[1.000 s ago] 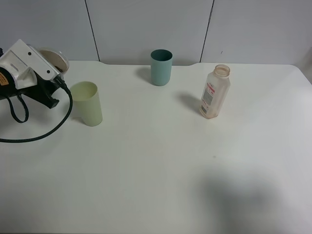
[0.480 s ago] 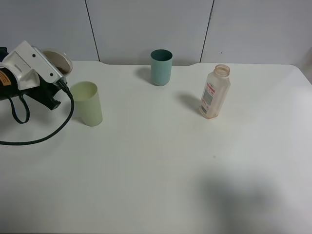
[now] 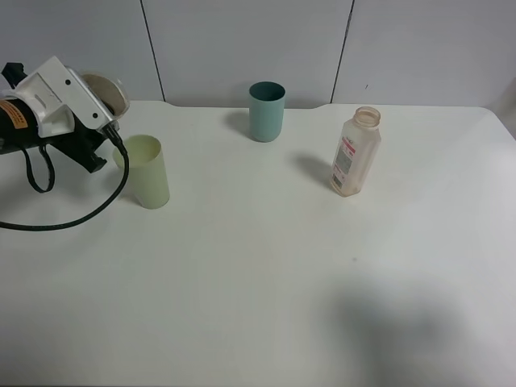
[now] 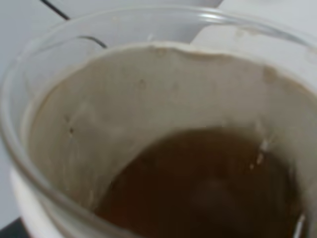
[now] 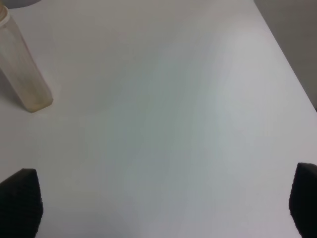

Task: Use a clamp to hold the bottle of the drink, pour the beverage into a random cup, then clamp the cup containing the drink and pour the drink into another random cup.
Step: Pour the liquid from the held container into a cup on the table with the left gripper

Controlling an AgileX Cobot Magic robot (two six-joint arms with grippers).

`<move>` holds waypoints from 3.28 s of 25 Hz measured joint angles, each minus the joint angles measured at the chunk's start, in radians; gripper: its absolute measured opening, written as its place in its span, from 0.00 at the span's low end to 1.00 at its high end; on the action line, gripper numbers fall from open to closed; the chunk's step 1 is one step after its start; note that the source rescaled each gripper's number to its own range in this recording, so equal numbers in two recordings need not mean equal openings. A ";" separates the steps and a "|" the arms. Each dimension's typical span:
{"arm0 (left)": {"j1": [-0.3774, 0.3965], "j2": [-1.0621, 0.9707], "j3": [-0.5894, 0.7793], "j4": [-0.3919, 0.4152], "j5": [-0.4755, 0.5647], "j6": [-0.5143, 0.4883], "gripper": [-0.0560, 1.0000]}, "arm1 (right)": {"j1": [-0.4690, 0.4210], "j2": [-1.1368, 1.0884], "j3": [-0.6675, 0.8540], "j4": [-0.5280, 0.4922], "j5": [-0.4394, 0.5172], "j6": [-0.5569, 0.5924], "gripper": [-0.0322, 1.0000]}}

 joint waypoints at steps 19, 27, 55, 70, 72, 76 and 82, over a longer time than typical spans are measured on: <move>-0.002 0.000 0.009 0.037 0.018 0.037 0.08 | 0.000 0.000 0.000 0.000 0.000 0.000 1.00; -0.002 -0.003 0.022 0.038 0.019 0.048 0.08 | 0.000 0.000 0.000 0.000 0.000 0.000 1.00; -0.002 -0.002 0.022 0.038 0.019 0.255 0.08 | 0.000 0.000 0.000 0.000 0.000 0.000 1.00; -0.002 -0.002 0.022 0.038 0.019 0.314 0.08 | 0.000 0.000 0.000 0.000 0.000 0.000 1.00; -0.002 -0.002 0.022 0.038 0.019 0.326 0.08 | 0.000 0.000 0.000 0.000 0.000 0.000 1.00; -0.002 -0.002 0.022 0.038 0.019 0.349 0.08 | 0.000 0.000 0.000 0.000 0.000 0.000 1.00; -0.002 -0.002 0.022 0.038 0.019 0.362 0.08 | 0.000 0.000 0.000 0.000 0.000 0.000 1.00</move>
